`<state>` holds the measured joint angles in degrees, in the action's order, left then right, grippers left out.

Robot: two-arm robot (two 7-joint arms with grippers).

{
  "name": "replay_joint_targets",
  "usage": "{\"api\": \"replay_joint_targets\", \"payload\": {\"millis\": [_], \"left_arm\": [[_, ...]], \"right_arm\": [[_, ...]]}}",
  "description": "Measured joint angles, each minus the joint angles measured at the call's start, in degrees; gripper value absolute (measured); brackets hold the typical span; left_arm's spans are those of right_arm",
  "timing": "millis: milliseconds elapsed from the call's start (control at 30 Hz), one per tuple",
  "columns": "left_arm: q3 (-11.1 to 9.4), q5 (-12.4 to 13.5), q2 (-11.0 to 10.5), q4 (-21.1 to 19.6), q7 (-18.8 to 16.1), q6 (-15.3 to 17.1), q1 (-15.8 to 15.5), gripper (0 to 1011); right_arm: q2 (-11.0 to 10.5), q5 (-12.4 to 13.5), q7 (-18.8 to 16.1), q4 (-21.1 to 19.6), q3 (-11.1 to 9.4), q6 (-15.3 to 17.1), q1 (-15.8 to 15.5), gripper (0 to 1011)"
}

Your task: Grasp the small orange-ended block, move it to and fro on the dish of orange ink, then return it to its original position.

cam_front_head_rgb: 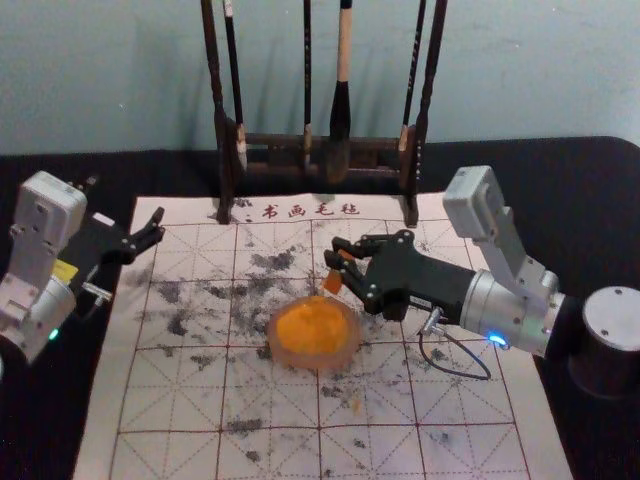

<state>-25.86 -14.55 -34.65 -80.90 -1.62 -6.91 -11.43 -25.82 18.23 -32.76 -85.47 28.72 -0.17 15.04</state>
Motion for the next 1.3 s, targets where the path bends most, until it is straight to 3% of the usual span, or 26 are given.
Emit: {"api": "replay_joint_targets", "payload": {"millis": [367, 567, 1000, 1300], "left_arm": [[0.0, 0.0, 0.0, 0.0, 0.0, 0.0, 0.0, 1001], [0.0, 0.0, 0.0, 0.0, 0.0, 0.0, 0.0, 1001], [0.0, 0.0, 0.0, 0.0, 0.0, 0.0, 0.0, 1001], [0.0, 0.0, 0.0, 0.0, 0.0, 0.0, 0.0, 1001]], "right_arm": [[1.5, 1.5, -1.4, 3.9, 2.7, 6.0, 4.2, 125], [1.9, 2.1, -1.9, 5.1, 4.1, 7.7, 5.7, 125], [2.9, 4.7, -0.8, 6.3, 5.3, 13.7, 7.7, 125], [2.9, 4.7, 0.2, 6.5, 6.3, 14.9, 8.7, 125]]}}
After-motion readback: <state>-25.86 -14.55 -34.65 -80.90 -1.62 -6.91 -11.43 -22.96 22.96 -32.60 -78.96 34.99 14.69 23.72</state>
